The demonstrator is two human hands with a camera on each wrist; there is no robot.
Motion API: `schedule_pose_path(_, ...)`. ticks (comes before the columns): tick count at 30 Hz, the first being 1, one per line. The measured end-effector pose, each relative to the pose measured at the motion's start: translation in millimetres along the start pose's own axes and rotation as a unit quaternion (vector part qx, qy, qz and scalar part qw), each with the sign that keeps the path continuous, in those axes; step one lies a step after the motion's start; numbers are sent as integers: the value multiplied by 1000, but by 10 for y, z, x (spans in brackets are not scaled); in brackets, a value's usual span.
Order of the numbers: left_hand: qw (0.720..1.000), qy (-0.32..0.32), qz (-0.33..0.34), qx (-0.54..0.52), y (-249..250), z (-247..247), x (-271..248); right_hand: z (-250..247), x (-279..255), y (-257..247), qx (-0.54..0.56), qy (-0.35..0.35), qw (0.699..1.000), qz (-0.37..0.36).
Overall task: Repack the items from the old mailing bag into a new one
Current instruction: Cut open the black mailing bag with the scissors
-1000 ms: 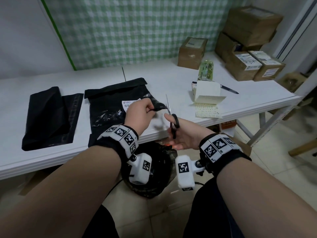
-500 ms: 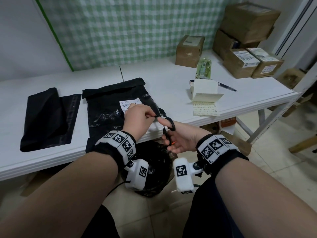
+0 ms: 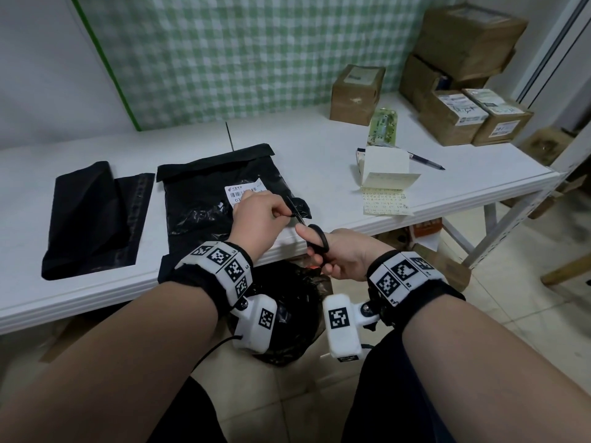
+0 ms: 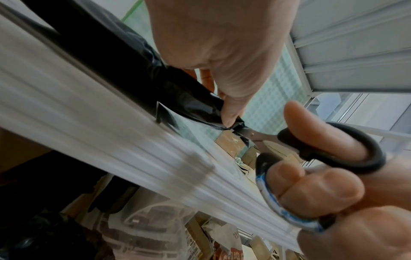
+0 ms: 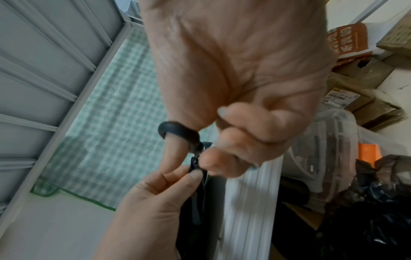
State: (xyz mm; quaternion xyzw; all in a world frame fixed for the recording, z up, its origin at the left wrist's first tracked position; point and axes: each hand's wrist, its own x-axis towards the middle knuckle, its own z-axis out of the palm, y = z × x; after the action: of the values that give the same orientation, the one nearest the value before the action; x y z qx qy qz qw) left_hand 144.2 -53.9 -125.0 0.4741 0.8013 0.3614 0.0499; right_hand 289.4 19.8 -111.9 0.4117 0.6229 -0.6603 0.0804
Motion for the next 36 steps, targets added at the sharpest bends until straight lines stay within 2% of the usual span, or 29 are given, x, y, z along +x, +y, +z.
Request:
schedule_pose_path(10, 999, -44, 2, -18, -17, -48, -104, 66, -9, -83, -1, -38, 999, 36)
schedule_pose_path(19, 995, -61, -19, -77, -11, -82, -100, 135, 68, -6, 17, 11, 1000, -3)
schedule_pose_path(28, 982, -129, -24, -138, -15, -125, -164, 176, 58, -85, 51, -26, 998, 16)
schedule_pose_path(36, 972, -154, -46, -169, -108, -150, -126, 180, 118, -7, 48, 8, 999, 2)
